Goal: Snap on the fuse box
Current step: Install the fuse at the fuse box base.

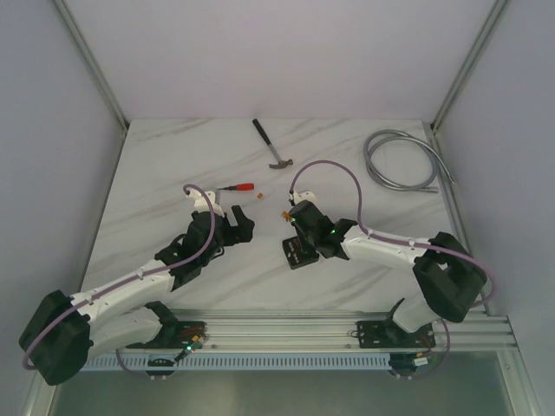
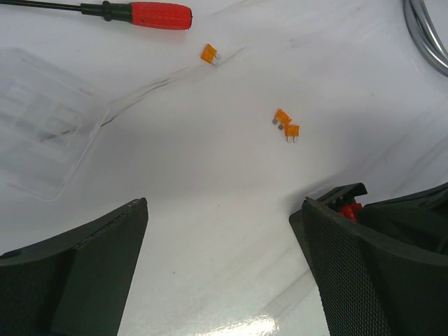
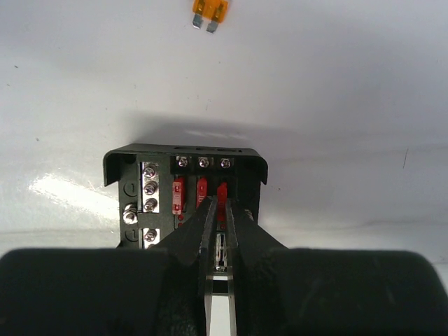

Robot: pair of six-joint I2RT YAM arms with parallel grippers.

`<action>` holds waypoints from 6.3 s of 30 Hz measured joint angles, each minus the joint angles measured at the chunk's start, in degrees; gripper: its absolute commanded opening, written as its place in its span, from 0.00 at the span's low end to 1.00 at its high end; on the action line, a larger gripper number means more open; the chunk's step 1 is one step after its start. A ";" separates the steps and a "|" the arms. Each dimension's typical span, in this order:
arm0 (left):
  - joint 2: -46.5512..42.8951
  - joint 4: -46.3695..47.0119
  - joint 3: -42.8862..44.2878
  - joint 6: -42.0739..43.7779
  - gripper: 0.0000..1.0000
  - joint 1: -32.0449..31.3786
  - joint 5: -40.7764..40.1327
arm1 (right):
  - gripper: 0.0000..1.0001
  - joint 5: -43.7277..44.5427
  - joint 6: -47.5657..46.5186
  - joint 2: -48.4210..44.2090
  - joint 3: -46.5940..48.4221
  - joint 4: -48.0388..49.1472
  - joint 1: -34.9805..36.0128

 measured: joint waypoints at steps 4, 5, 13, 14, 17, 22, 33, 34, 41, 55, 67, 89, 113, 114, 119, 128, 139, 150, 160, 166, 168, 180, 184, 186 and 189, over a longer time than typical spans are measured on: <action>0.00 -0.02 0.00 0.00 1.00 0.00 0.02 | 0.05 -0.59 0.00 0.96 0.44 -0.24 -0.70; 0.00 -0.02 0.00 0.00 1.00 0.00 0.02 | 0.05 -0.70 0.00 1.31 0.74 -0.31 -0.87; 0.00 -0.02 0.00 0.00 1.00 0.00 0.02 | 0.00 -3.04 0.26 2.12 1.60 -0.24 -3.41; 0.00 -0.02 0.00 0.00 1.00 0.00 0.02 | 0.00 -3.32 0.33 2.12 1.64 -0.28 -3.58; 0.00 -0.02 0.00 0.00 1.00 0.00 0.04 | 0.00 -3.89 0.50 2.56 2.10 -0.79 -3.89; 0.00 -0.02 0.00 0.00 1.00 0.00 0.04 | 0.00 -4.42 1.09 3.13 2.60 -1.14 -4.52; -1.27 -0.04 0.00 0.00 1.00 0.00 0.04 | 0.00 -6.43 2.60 4.50 3.37 -0.87 -7.04; -1.46 -0.04 0.00 0.00 1.00 0.00 0.04 | 0.00 -6.58 2.64 4.50 3.37 -0.85 -7.17; -2.23 -0.20 0.00 -0.02 1.00 0.00 0.04 | 0.00 -6.69 2.84 5.22 4.07 -1.40 -7.48; -3.76 -1.14 0.00 -0.46 1.00 0.00 0.04 | 0.00 -4.55 3.10 6.19 5.05 -2.12 -6.62; -5.90 -1.73 0.00 -1.11 1.00 0.00 0.22 | 0.00 -2.69 3.72 5.62 4.33 -2.21 -5.70; -6.19 -2.27 -0.02 -3.23 1.00 0.00 0.24 | 0.19 1.03 7.32 -2.16 -2.03 -5.18 -1.11; -2.34 -2.43 0.00 -3.19 1.00 0.00 2.82 | 0.19 -2.23 6.49 0.66 7.10 -17.68 -3.39; -1.81 -2.45 0.07 -3.21 1.00 0.00 3.23 | 0.18 -2.54 6.43 1.09 7.41 -18.08 -3.43; 0.70 -2.60 1.31 -3.43 1.00 0.00 5.40 | 0.17 -3.78 6.21 3.78 8.83 -19.30 -3.87; 2.89 -2.56 2.58 -4.04 1.00 0.00 8.57 | 0.08 -5.07 5.99 4.11 9.49 -20.00 -4.42; 3.87 -2.29 2.78 -5.35 1.00 -0.11 11.30 | 0.00 -6.12 6.05 4.26 9.40 -19.91 -4.66; 7.32 -0.57 2.80 -8.35 0.86 -2.71 14.64 | 0.00 -6.49 7.56 0.70 4.76 -16.44 -4.76; 15.50 1.70 5.75 -10.71 0.72 -7.28 16.79 | 0.00 -6.47 7.76 0.00 4.68 -19.30 -4.61; 16.24 2.32 6.25 -10.97 0.74 -8.11 16.61 | 0.00 -6.40 7.78 1.27 4.85 -19.32 -4.63; 16.24 2.36 6.25 -11.02 0.75 -8.09 16.24 | 0.00 -6.25 7.76 1.64 4.92 -19.37 -4.63; 14.21 2.36 5.73 -11.15 0.78 -7.56 13.66 | 0.00 -4.46 6.60 3.19 6.91 -20.83 -3.04; 11.08 1.81 4.68 -11.13 0.79 -6.29 12.20 | 0.00 -4.13 5.57 3.41 8.11 -21.66 -2.40; 9.53 1.09 4.44 -11.10 0.80 -5.84 11.23 | 0.00 -4.57 5.29 3.74 8.68 -21.20 -1.90; 7.23 -0.11 4.09 -10.91 0.82 -5.40 9.86 | 0.03 -5.66 4.66 4.13 9.53 -20.76 -0.94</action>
